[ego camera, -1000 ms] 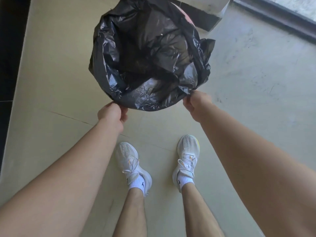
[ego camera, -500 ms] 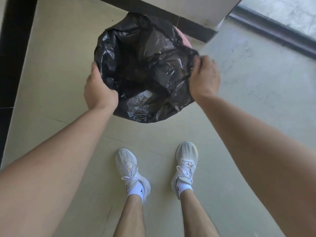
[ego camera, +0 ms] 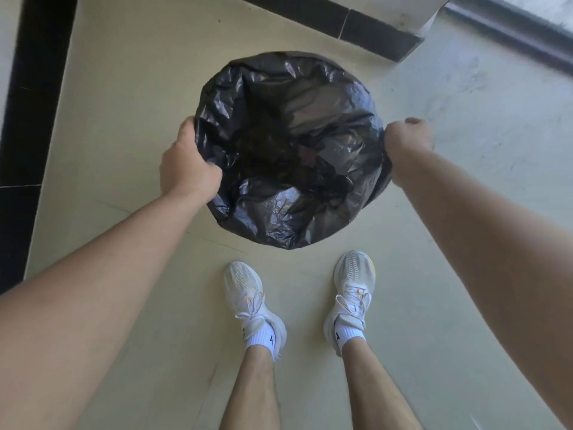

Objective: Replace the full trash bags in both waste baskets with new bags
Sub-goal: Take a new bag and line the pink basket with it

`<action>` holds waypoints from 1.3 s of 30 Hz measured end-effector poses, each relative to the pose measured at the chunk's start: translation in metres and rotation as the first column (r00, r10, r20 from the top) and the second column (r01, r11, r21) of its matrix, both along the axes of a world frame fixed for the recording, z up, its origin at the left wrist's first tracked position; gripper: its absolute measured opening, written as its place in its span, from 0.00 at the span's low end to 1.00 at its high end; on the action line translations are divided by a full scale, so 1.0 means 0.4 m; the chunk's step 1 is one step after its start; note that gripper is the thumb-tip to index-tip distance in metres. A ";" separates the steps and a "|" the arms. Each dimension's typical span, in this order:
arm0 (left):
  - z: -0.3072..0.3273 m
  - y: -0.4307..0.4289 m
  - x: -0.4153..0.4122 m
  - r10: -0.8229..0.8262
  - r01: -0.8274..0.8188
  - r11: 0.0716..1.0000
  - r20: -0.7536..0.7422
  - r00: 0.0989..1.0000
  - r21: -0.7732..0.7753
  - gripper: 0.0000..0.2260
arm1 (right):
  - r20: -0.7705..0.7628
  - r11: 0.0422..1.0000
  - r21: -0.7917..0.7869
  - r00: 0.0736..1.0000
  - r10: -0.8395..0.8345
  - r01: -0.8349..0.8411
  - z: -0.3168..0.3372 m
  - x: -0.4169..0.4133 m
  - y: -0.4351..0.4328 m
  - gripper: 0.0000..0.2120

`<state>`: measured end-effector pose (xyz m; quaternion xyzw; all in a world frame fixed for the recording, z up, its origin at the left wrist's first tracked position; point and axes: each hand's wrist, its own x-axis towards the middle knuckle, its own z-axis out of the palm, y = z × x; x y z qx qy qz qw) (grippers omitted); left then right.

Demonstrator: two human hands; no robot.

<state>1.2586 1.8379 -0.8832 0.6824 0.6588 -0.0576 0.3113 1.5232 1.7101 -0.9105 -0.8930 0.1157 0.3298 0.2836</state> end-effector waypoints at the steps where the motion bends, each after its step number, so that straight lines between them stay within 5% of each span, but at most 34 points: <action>1: 0.000 -0.006 0.002 0.025 -0.025 0.999 0.005 1.000 -0.023 0.26 | 0.111 0.997 0.023 0.991 0.068 -0.071 0.023 -0.011 0.012 0.22; 3: -0.002 -0.017 0.007 0.062 -0.061 0.997 0.014 0.998 -0.057 0.25 | 0.382 0.921 0.029 0.856 0.349 -0.388 0.077 -0.052 0.041 0.22; 5: -0.004 -0.024 0.011 0.100 -0.097 0.992 0.027 0.995 -0.083 0.23 | 0.513 0.698 -0.078 0.572 0.640 -0.712 0.098 -0.091 0.080 0.27; 7: -0.014 -0.028 0.007 0.143 -0.138 0.984 0.034 0.989 -0.114 0.21 | 0.442 0.473 -0.172 0.362 0.821 -0.864 0.069 -0.103 0.113 0.31; 8: -0.021 -0.030 0.001 0.165 -0.159 0.979 0.039 0.985 -0.129 0.18 | 0.376 0.440 -0.174 0.354 0.856 -0.881 0.049 -0.092 0.127 0.31; 11: -0.036 -0.038 -0.008 0.217 -0.202 0.963 0.067 0.974 -0.178 0.12 | 0.129 0.531 -0.122 0.517 0.846 -0.839 0.011 -0.002 0.145 0.20; 13: -0.040 -0.043 -0.008 0.240 -0.220 0.957 0.094 0.966 -0.190 0.11 | 0.008 0.559 -0.060 0.559 0.829 -0.827 0.010 0.037 0.137 0.23; 16: -0.051 -0.054 -0.019 0.343 -0.312 0.928 0.139 0.929 -0.204 0.12 | 0.221 0.522 -0.121 0.490 0.843 -0.844 0.042 0.000 0.083 0.36; 18: -0.061 -0.068 -0.023 0.470 -0.427 0.874 0.173 0.866 -0.233 0.12 | 0.381 0.575 -0.145 0.491 0.783 -0.805 0.059 -0.046 0.023 0.36; 20: -0.063 -0.082 -0.011 0.600 -0.536 0.792 0.209 0.772 -0.292 0.13 | 0.286 0.696 -0.038 0.660 0.695 -0.717 0.047 -0.079 -0.028 0.34; 22: -0.069 -0.088 0.008 0.675 -0.597 0.733 0.233 0.700 -0.326 0.14 | -0.003 0.833 0.190 0.848 0.530 -0.520 0.021 -0.105 -0.042 0.28; 23: -0.075 -0.087 0.015 0.678 -0.606 0.732 0.240 0.695 -0.313 0.14 | -0.087 0.859 0.254 0.874 0.478 -0.444 0.010 -0.111 -0.037 0.25; 26: -0.082 -0.071 0.027 0.634 -0.567 0.771 0.264 0.727 -0.290 0.15 | -0.016 0.858 0.204 0.875 0.484 -0.471 -0.003 -0.100 0.008 0.22; 29: -0.056 -0.072 0.027 0.525 -0.474 0.849 0.276 0.805 -0.233 0.33 | 0.092 0.839 0.091 0.844 0.529 -0.536 -0.004 -0.108 0.029 0.30; 31: -0.013 -0.086 0.030 0.308 -0.340 0.931 0.216 0.927 0.132 0.38 | 0.362 0.745 -0.118 0.670 0.648 -0.656 0.043 -0.130 0.024 0.37; 33: 0.013 -0.101 0.036 0.040 -0.090 0.903 0.128 0.991 0.419 0.31 | 0.602 0.493 -0.278 0.251 0.758 -0.825 0.075 -0.147 0.021 0.31; 34: 0.005 -0.106 0.037 -0.089 0.054 0.899 0.060 0.994 0.434 0.29 | 0.597 0.311 -0.320 0.064 0.799 -0.895 0.079 -0.156 0.024 0.27; 37: -0.044 -0.115 0.024 -0.312 0.330 0.927 -0.122 0.942 0.175 0.29 | 0.176 -0.194 -0.275 -0.248 0.953 -0.942 0.064 -0.167 0.038 0.22; 39: -0.069 -0.114 0.013 -0.387 0.421 0.896 -0.217 0.896 0.143 0.27 | -0.137 -0.413 -0.302 -0.390 0.911 -0.859 0.051 -0.179 0.049 0.27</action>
